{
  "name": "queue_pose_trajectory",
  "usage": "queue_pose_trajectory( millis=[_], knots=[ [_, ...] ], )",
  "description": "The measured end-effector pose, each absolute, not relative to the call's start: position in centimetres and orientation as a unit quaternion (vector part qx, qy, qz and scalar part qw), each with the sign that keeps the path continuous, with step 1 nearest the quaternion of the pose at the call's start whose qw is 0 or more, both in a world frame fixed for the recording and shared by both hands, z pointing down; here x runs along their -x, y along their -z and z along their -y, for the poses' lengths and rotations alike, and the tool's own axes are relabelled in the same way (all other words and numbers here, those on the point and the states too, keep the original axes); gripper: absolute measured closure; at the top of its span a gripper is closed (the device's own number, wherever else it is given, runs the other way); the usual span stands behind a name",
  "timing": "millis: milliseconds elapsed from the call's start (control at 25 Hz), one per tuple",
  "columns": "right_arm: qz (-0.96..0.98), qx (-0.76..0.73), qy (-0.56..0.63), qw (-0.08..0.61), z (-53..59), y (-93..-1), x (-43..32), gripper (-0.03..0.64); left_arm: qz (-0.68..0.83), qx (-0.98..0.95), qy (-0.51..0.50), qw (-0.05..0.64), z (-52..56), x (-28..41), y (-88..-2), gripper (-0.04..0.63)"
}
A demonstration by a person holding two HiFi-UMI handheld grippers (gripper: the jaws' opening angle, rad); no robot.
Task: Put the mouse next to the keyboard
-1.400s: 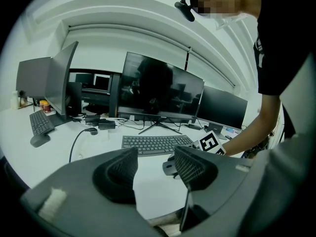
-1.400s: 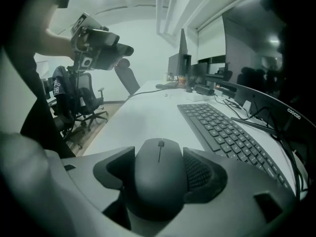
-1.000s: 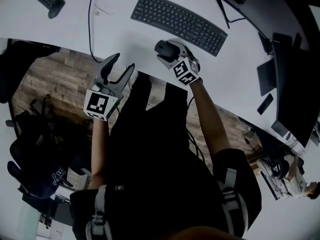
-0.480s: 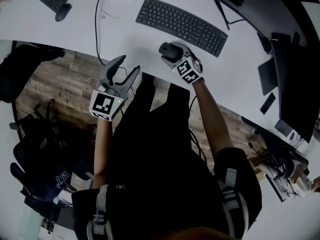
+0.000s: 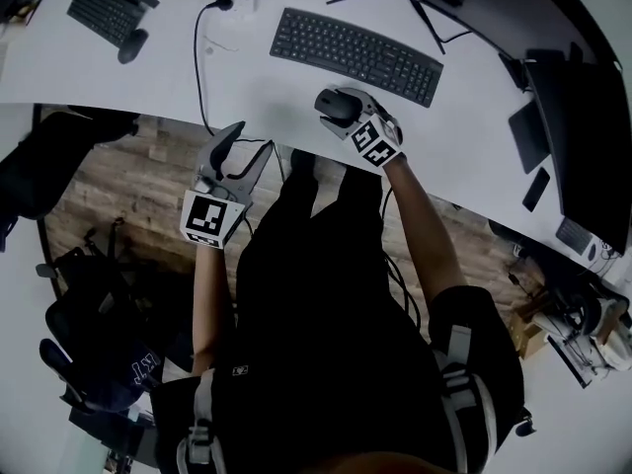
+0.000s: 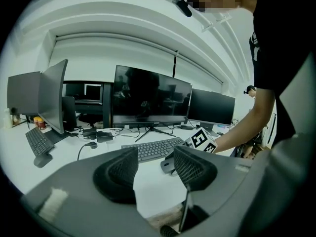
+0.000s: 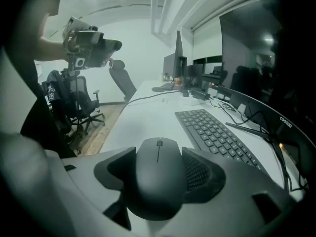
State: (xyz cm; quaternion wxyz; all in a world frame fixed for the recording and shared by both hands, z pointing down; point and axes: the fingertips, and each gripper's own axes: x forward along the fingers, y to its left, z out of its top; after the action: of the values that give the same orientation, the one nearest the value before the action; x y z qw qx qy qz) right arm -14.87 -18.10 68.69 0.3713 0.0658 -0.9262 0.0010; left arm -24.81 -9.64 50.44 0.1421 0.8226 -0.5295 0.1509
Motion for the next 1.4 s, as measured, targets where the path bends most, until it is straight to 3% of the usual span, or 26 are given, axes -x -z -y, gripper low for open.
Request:
queue_pose_trajectory(
  millis=[1400],
  knots=[
    [0.932,-0.163,0.003,0.324,16.7,-57.9,11.9,0.324,0.470,-0.869,-0.121,0.095,10.1,22.6,-45.8,0.385]
  ],
)
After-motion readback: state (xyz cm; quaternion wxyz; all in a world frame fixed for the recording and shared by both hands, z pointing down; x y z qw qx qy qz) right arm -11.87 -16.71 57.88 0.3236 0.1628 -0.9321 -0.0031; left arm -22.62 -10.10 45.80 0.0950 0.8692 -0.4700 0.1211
